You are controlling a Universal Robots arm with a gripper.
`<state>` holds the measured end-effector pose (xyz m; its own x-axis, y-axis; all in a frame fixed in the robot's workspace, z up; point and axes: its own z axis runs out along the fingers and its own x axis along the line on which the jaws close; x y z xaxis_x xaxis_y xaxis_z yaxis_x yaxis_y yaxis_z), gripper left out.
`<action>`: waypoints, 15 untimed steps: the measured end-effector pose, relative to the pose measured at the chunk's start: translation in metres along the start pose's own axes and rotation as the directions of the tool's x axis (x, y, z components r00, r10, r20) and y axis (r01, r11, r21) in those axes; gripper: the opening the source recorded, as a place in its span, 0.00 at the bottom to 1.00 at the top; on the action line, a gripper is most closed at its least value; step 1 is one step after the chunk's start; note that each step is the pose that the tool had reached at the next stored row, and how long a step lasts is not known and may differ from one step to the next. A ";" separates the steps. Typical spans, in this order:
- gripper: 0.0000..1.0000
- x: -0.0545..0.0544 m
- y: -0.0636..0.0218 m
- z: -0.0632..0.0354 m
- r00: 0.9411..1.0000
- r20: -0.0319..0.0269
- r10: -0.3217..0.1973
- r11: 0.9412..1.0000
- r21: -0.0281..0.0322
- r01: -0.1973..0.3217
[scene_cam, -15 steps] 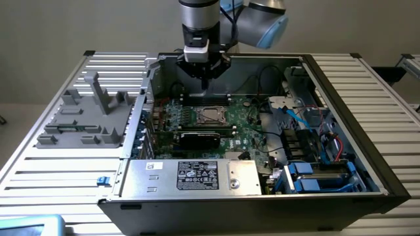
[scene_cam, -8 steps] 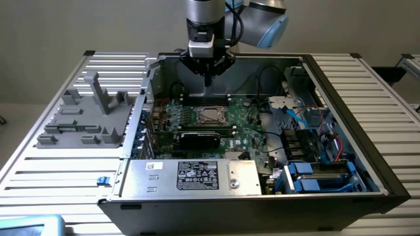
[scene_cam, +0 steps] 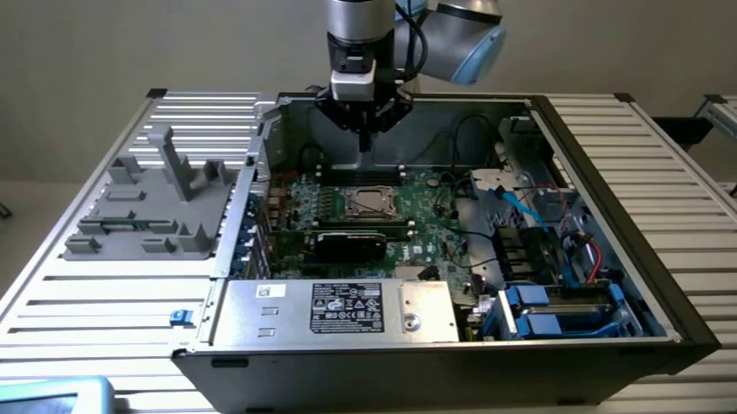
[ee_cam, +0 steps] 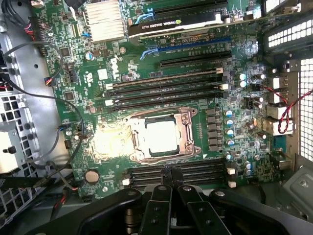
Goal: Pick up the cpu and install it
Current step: 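Install the second cpu locking lever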
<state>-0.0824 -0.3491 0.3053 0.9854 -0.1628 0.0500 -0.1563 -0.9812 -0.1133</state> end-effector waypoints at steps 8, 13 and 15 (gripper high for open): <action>0.11 -0.001 0.0003 -0.0001 1.000 0.000 -0.001 1.000 0.000 0.001; 0.11 -0.002 0.0005 -0.0001 0.998 0.007 -0.064 0.998 0.001 0.064; 0.11 -0.003 0.0005 0.0001 0.997 0.013 -0.080 0.997 0.000 0.080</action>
<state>-0.0851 -0.3492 0.3050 0.9956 -0.0819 0.0462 -0.0765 -0.9911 -0.1086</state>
